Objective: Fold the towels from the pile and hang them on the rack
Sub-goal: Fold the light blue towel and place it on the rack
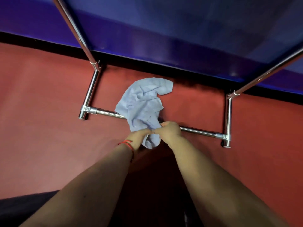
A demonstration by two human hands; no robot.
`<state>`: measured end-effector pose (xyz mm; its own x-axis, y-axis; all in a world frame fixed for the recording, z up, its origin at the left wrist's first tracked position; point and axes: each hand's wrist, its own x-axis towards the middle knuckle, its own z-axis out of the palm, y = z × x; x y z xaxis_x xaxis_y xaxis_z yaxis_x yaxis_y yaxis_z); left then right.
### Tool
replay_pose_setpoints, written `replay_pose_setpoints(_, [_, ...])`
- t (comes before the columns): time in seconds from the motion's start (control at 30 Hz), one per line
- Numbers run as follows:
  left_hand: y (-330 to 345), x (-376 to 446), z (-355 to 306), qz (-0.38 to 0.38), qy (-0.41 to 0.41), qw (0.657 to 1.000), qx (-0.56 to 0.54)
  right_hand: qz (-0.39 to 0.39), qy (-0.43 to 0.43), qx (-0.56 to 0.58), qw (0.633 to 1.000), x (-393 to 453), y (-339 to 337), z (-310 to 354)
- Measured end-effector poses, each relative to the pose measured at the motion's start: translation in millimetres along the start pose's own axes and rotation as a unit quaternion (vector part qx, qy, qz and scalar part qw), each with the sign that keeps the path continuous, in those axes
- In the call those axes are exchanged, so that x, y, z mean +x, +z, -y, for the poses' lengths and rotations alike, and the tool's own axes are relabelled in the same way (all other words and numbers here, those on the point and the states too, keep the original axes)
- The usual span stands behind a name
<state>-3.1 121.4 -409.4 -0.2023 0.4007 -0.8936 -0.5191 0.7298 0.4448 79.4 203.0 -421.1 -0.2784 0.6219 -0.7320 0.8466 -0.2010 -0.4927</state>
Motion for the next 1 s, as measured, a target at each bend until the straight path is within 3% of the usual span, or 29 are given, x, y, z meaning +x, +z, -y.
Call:
replay_pose_setpoints(0.07, [-2,-24,-10,-0.054,0.032,0.992,0.112,-0.037,-0.019,-0.065,0.997,-25,-22,7])
replay_pose_setpoints(0.13, [-6,-49,-19,-0.107,0.072,0.98,0.153,-0.083,-0.026,-0.059,0.994,-54,-38,10])
replay_pose_setpoints(0.27, [-19,-89,-23,-0.175,0.165,0.957,0.159,-0.177,-0.038,0.099,0.979,-118,-52,12])
replay_pose_setpoints(0.37, [-11,-131,-23,-0.219,0.178,0.957,0.066,-0.217,-0.053,0.231,0.947,-176,-51,11])
replay_pose_setpoints(0.47, [7,-189,-24,-0.178,0.245,0.953,0.013,-0.237,-0.077,0.301,0.921,-234,-52,7])
replay_pose_setpoints(0.53, [10,-237,-20,-0.16,0.326,0.931,-0.044,-0.256,-0.098,0.34,0.899,-268,-55,3])
replay_pose_setpoints(0.7, [-5,-333,-5,-0.11,0.478,0.871,0.028,-0.283,-0.13,0.431,0.847,-341,-50,4])
replay_pose_setpoints(0.87, [-9,-429,17,-0.048,0.575,0.815,0.062,-0.219,-0.18,0.446,0.849,-413,-34,15])
replay_pose_setpoints(1.0, [-8,-465,40,0.039,0.594,0.795,0.113,-0.178,-0.332,0.341,0.861,-469,-36,27])
